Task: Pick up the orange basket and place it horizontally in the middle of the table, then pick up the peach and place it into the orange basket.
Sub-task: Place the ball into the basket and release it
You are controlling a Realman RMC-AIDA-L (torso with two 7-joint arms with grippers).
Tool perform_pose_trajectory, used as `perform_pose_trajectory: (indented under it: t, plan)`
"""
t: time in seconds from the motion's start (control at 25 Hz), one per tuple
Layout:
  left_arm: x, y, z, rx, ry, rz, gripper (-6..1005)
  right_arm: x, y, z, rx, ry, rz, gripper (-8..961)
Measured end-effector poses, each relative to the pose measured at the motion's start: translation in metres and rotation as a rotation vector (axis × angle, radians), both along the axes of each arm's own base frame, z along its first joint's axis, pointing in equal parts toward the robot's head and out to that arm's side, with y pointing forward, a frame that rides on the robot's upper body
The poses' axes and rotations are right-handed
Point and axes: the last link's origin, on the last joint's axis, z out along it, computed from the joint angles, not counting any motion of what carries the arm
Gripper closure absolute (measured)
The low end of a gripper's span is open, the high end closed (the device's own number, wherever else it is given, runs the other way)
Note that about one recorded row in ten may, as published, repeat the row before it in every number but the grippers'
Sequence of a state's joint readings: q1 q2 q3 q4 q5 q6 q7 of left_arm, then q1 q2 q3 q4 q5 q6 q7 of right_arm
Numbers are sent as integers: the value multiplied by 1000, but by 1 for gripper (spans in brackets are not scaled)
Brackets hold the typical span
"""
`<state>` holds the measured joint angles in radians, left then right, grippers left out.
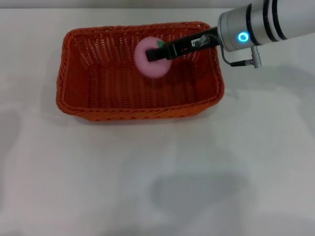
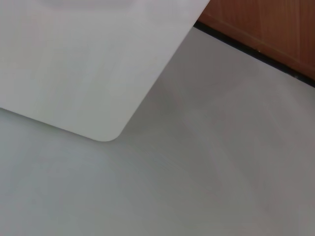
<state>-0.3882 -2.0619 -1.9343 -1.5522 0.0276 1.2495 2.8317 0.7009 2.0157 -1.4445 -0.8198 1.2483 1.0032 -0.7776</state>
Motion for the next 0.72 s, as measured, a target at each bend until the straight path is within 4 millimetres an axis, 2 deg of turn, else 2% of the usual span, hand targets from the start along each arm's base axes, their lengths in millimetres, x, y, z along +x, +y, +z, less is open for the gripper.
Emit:
perform_pose_trajectory:
  t: [0.4,0.52,0.72]
  plan:
    - [0,1,-1,-3,-2,1,367,9,1,7,26,-2,-14,639]
    - [1,1,-1,-3,-3,-1,370,9,1,8,23,1,-10,538]
    - [0,1,0,1,-5,1,376,10,-1,14,18,25,-20,441]
